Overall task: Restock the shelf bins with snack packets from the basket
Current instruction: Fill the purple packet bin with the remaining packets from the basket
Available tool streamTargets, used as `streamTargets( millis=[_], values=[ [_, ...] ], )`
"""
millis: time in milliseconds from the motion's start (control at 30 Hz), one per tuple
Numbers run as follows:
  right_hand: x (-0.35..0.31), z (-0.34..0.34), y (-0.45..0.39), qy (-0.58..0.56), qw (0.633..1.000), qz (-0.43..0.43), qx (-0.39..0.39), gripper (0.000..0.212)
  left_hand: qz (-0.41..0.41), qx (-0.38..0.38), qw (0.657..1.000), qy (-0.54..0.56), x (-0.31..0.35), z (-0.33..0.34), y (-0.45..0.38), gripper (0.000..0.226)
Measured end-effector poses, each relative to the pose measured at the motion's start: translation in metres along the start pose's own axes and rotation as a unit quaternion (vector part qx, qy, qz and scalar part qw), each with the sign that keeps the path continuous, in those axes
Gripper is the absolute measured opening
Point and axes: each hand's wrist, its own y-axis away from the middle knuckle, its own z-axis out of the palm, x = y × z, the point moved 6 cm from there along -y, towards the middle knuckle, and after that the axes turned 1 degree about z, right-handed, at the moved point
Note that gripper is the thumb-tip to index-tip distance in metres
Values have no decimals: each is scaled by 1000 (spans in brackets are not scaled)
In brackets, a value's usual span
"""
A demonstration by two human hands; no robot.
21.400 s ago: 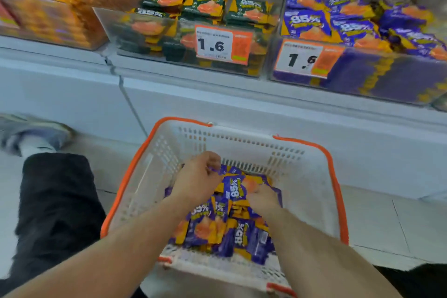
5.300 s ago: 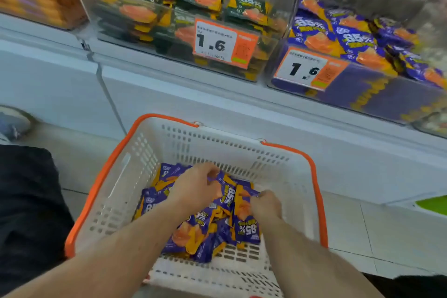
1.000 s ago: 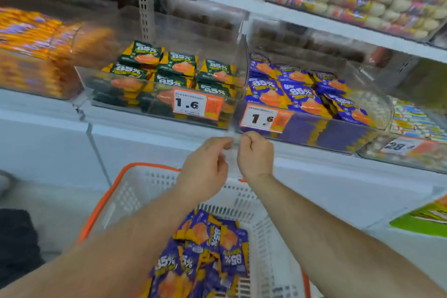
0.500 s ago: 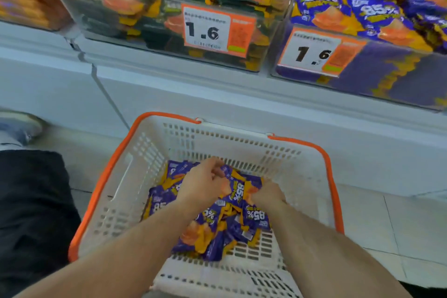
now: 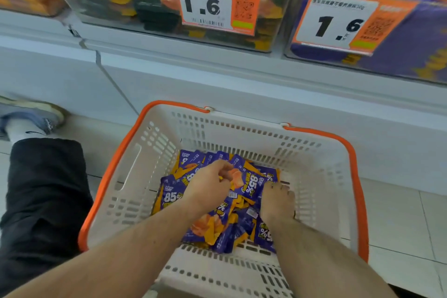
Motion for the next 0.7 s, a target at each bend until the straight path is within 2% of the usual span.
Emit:
streamTargets(
  millis=[67, 167, 300, 433, 600, 700],
  values=[
    [-3, -1, 4, 38, 999, -20, 4, 37, -8, 4, 1000, 6, -2, 0, 2, 31],
    [3, -3, 5, 52, 998, -20, -12, 32, -14, 2, 1000, 10, -7, 1, 9, 30],
    [12, 25, 16, 23, 994, -28, -99, 47, -11, -6, 1000, 16, -10, 1, 19, 30],
    [14, 28, 26, -41, 995, -19, -89, 61, -15, -23, 999, 33, -10, 2, 27, 26],
    [8, 11, 38, -43, 979, -59, -188, 29, -58, -28, 995, 77, -19, 7, 28, 22],
    [12, -11, 36, -93, 975, -46, -195, 22, -151, 7, 969, 195, -30, 11, 29, 26]
  ],
)
